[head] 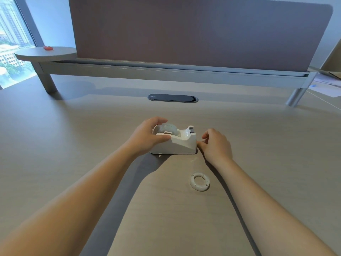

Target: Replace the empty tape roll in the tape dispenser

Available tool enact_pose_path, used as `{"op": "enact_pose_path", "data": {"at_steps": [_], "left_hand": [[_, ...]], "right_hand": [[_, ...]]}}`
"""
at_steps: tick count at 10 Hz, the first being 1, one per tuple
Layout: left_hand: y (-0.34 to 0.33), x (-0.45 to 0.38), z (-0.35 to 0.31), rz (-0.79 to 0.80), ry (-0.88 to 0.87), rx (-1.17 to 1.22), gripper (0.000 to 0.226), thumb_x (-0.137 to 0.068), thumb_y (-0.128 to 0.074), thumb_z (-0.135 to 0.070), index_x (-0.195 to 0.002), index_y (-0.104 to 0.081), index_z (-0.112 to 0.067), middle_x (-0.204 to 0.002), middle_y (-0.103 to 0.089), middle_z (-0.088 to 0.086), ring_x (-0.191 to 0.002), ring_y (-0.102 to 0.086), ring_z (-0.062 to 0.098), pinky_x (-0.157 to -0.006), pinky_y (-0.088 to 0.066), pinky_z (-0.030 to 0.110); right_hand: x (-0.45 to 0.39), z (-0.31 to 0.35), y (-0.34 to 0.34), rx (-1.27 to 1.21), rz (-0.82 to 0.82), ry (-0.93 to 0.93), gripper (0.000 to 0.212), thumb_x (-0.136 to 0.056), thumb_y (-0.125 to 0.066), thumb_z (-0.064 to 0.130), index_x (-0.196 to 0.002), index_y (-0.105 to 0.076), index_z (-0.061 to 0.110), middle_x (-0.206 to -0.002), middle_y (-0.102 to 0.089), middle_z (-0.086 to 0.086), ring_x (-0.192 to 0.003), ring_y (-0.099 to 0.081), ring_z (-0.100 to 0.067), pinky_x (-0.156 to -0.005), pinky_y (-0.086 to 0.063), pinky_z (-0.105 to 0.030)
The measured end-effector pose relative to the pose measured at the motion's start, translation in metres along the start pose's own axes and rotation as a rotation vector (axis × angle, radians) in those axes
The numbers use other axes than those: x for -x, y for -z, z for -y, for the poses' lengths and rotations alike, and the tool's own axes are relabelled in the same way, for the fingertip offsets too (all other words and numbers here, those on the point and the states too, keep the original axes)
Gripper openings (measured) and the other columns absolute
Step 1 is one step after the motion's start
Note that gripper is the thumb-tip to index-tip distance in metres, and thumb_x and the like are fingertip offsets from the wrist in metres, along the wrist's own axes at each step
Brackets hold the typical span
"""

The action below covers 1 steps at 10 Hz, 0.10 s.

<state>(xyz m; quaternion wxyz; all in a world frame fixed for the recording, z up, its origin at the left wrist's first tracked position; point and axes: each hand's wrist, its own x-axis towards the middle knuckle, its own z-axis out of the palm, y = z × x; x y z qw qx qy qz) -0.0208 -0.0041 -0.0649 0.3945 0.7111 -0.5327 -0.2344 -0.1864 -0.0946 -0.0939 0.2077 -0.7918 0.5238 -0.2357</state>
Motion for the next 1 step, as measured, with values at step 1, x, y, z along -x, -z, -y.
{"op": "enact_pose_path", "data": {"at_steps": [1], "left_hand": [[0.0001, 0.0042, 0.0006, -0.019, 0.055, 0.086, 0.056, -0.076, -0.062, -0.023, -0.127, -0.039, -0.016, -0.135, -0.046, 0.008, -0.119, -0.042, 0.021, -0.097, -0.037, 0.033]], "right_hand": [[0.0, 0.0018, 0.0067, -0.117, 0.005, -0.025, 0.021, -0.084, -0.053, 0.02, -0.1, -0.053, 0.006, -0.106, -0.059, -0.011, -0.091, -0.051, -0.023, -0.077, -0.042, -0.034]]}}
